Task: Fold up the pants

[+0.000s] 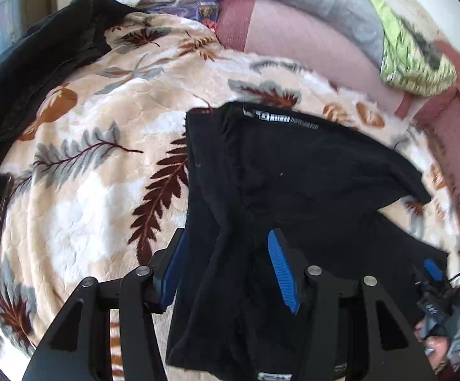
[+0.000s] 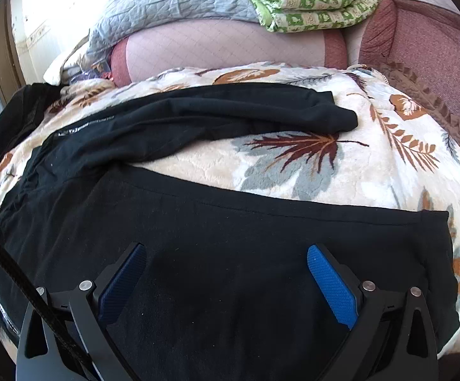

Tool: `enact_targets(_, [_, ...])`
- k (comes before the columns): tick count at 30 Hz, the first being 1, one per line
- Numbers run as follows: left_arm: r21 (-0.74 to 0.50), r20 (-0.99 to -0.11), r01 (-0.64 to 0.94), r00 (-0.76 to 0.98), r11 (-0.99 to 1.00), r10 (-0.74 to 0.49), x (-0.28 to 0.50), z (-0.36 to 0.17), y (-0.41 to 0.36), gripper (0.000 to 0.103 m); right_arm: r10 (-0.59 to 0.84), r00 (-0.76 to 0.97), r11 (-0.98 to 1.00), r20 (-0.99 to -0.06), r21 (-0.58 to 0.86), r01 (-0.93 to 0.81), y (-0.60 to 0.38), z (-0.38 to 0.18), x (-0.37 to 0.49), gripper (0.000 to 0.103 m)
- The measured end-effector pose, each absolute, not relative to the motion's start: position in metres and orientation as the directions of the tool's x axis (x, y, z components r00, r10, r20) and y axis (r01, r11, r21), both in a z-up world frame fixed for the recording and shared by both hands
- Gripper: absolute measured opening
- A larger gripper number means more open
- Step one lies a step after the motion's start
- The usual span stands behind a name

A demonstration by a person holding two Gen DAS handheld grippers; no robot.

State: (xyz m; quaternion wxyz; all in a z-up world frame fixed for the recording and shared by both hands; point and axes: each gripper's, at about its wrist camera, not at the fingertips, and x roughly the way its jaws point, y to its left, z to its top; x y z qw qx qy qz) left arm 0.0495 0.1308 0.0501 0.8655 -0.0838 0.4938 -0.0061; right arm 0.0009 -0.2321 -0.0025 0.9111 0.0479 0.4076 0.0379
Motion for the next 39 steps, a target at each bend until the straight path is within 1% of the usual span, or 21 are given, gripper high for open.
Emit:
enact_targets(3, [-0.054, -0.895, -0.029, 0.445, 0.998, -0.036, 0.059, 0.029, 0.118, 0.05, 0.101, 0.676, 0.993, -0.73, 0.114, -0.026, -0.231, 0.0, 0.0, 0.102])
enact_targets(4, [-0.038, -0.906, -0.016, 0.423, 0.999, -0.027, 0.059, 0.023, 0.114, 0.035, 0.102, 0.679, 0.993, -0.727, 0.117, -0.024, -0.232, 0.0, 0.0, 0.102])
enact_targets(5, [-0.034, -0.91, -0.009, 0.413, 0.999, -0.027, 0.059, 0.02, 0.113, 0.024, 0.103, 0.681, 0.992, -0.725, 0.122, -0.019, -0.233, 0.001, 0.0, 0.102])
enact_targets(7, [-0.025, -0.905, -0.012, 0.424, 1.0, -0.018, 0.054, 0.023, 0.111, 0.017, 0.107, 0.683, 0.99, -0.722, 0.144, -0.003, -0.238, 0.002, 0.001, 0.102])
enact_targets(11, [-0.027, -0.9, -0.018, 0.436, 0.999, -0.017, 0.047, 0.03, 0.112, 0.016, 0.118, 0.678, 0.983, -0.725, 0.183, 0.026, -0.248, 0.003, 0.002, 0.1])
enact_targets(15, [-0.075, -0.903, -0.036, 0.427, 0.997, -0.052, 0.043, 0.033, 0.125, 0.015, 0.123, 0.684, 0.98, -0.719, 0.198, 0.032, -0.253, 0.015, -0.006, 0.1])
enact_targets(17, [-0.107, -0.9, -0.05, 0.43, 0.993, -0.075, 0.037, 0.036, 0.136, 0.015, 0.105, 0.695, 0.983, -0.712, 0.181, 0.037, -0.257, 0.026, -0.015, 0.1])
enact_targets(22, [-0.239, -0.883, -0.086, 0.434, 0.967, -0.179, 0.025, 0.039, 0.169, 0.015, 0.041, 0.712, 0.992, -0.701, 0.115, 0.056, -0.265, 0.05, -0.033, 0.1])
enact_targets(24, [-0.257, -0.878, -0.087, 0.437, 0.963, -0.195, 0.02, 0.039, 0.175, 0.015, 0.018, 0.707, 0.994, -0.707, 0.086, 0.061, -0.266, 0.055, -0.037, 0.1])
enact_targets(27, [-0.261, -0.877, -0.08, 0.436, 0.962, -0.202, 0.017, 0.039, 0.182, 0.015, -0.008, 0.697, 0.995, -0.717, 0.062, 0.075, -0.264, 0.058, -0.039, 0.1])
enact_targets(30, [-0.244, -0.884, -0.084, 0.429, 0.966, -0.186, 0.018, 0.04, 0.189, 0.014, 0.0, 0.682, 0.995, -0.732, 0.071, 0.075, -0.263, 0.06, -0.041, 0.1])
enact_targets(31, [-0.214, -0.889, -0.089, 0.431, 0.973, -0.156, 0.019, 0.041, 0.19, 0.0, 0.01, 0.675, 0.995, -0.738, 0.075, 0.068, -0.262, 0.06, -0.042, 0.1])
enact_targets(32, [-0.12, -0.899, -0.116, 0.433, 0.986, -0.059, 0.018, 0.043, 0.193, 0.002, 0.017, 0.671, 0.995, -0.741, 0.077, 0.059, -0.261, 0.06, -0.042, 0.1])
enact_targets(33, [-0.047, -0.898, -0.135, 0.439, 0.99, 0.017, 0.017, 0.044, 0.198, 0.0, 0.023, 0.67, 0.996, -0.742, 0.077, 0.052, -0.26, 0.061, -0.042, 0.1])
enact_targets(34, [-0.042, -0.9, -0.155, 0.434, 0.987, 0.03, 0.014, 0.044, 0.208, 0.0, 0.033, 0.67, 0.996, -0.742, 0.082, 0.042, -0.261, 0.062, -0.04, 0.1])
enact_targets(35, [-0.093, -0.906, -0.178, 0.423, 0.98, -0.009, 0.01, 0.046, 0.224, 0.0, 0.041, 0.671, 0.995, -0.74, 0.09, 0.038, -0.264, 0.065, -0.038, 0.1])
enact_targets(36, [-0.132, -0.903, -0.182, 0.427, 0.974, -0.042, 0.006, 0.049, 0.232, 0.001, 0.045, 0.672, 0.995, -0.739, 0.096, 0.038, -0.266, 0.067, -0.035, 0.1])
enact_targets(37, [-0.159, -0.895, -0.183, 0.442, 0.97, -0.064, 0.002, 0.055, 0.239, 0.004, 0.047, 0.672, 0.994, -0.739, 0.102, 0.043, -0.27, 0.069, -0.03, 0.1])
enact_targets(38, [-0.157, -0.891, -0.179, 0.451, 0.971, -0.061, 0.0, 0.06, 0.242, 0.007, 0.049, 0.671, 0.993, -0.739, 0.108, 0.046, -0.275, 0.072, -0.023, 0.1])
enact_targets(39, [-0.145, -0.887, -0.174, 0.458, 0.974, -0.05, -0.001, 0.065, 0.243, 0.019, 0.051, 0.671, 0.993, -0.74, 0.112, 0.048, -0.279, 0.074, -0.016, 0.1])
